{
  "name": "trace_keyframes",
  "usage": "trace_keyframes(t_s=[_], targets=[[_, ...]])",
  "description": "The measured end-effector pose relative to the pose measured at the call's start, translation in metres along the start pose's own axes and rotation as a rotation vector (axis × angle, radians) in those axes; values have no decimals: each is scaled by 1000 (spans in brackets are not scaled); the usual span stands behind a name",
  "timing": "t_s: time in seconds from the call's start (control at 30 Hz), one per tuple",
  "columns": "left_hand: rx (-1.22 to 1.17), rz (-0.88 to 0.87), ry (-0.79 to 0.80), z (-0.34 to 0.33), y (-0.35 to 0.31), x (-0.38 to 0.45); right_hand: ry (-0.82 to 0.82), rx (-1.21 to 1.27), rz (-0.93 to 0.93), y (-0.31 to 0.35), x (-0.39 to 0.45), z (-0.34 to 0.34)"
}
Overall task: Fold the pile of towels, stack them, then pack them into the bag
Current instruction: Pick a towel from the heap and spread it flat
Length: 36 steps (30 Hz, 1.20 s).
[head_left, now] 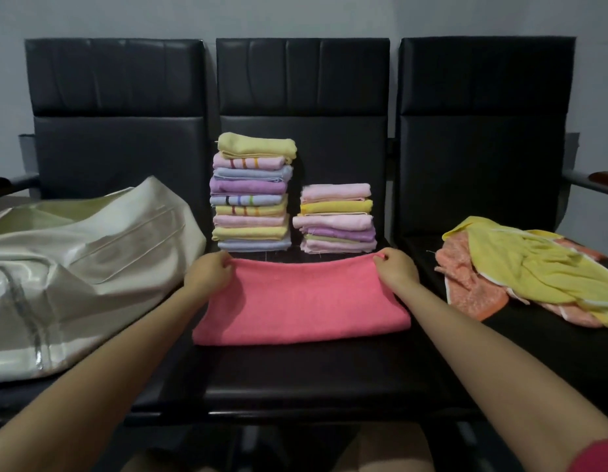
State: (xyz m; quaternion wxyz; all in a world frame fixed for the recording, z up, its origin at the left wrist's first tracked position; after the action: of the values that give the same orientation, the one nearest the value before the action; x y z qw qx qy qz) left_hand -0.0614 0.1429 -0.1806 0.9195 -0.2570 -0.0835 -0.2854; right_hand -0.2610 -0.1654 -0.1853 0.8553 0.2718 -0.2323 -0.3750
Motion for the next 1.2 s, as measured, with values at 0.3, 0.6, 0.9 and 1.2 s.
trace_keyframes(t_s=[0.3, 0.6, 0.9, 1.2], targets=[[-144, 136, -164, -46, 38, 2, 19, -306, -94, -17, 20, -41], [303, -128, -171, -45, 19, 1, 60, -248, -125, -24, 12, -29], [74, -345, 165, -78, -112, -59, 205, -126, -111, -23, -40, -1], [-149, -273, 206, -91, -111, -70, 147, 600, -246, 2, -71, 12]])
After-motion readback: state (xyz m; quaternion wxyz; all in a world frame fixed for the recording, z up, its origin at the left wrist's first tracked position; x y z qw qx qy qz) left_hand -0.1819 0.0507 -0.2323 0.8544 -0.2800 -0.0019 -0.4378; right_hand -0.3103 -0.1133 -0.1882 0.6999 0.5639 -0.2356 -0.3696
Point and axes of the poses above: each hand's wrist, its own x-axis towards the middle knuckle, its own z-axis out of the back of the hand, y = z × x, the point moved 1 cm from there along x, towards the middle knuckle, and after that the axes turned 2 degrees about -z, right-handed, at the moved point
